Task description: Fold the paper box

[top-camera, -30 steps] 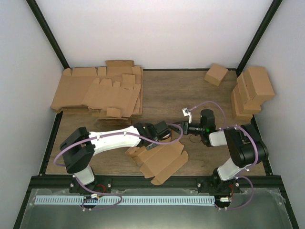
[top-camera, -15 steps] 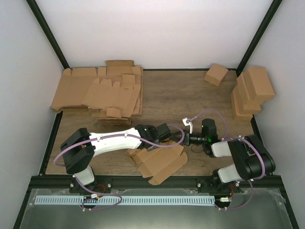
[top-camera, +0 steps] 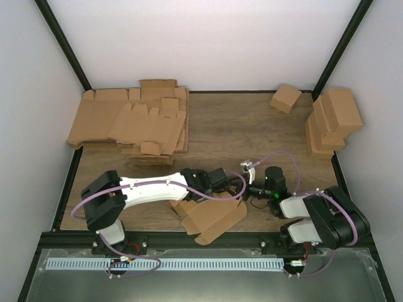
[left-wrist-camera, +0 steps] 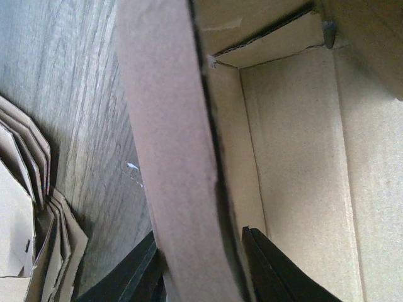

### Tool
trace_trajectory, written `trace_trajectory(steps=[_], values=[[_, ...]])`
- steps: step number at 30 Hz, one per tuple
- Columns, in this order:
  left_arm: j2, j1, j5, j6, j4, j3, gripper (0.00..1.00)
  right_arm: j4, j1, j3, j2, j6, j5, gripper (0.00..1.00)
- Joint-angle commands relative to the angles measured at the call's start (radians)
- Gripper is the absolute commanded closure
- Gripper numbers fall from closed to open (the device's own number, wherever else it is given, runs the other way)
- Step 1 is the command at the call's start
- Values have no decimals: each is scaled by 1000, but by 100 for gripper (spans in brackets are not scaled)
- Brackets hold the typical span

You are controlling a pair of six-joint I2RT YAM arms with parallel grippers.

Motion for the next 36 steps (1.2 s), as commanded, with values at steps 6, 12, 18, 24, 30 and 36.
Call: trace_trajectory(steps=[6, 12, 18, 24, 30, 36], values=[[32, -25, -21, 21, 19, -20, 66, 38, 11, -42, -75, -29, 144, 36], [15, -32, 12, 14, 28, -15, 51, 42, 14, -50, -73, -18, 146, 36], [-111, -26, 160, 3, 51, 24, 21, 34, 24, -39, -61, -26, 147, 38], [-202, 51, 345, -46, 75, 62, 14, 21, 33, -36, -66, -32, 152, 39], [-288, 249, 675, -155, 191, 48, 19, 9, 36, -34, -76, -34, 155, 39], [-197, 346, 879, -214, 270, 33, 32, -27, 38, -28, -103, -29, 154, 38]])
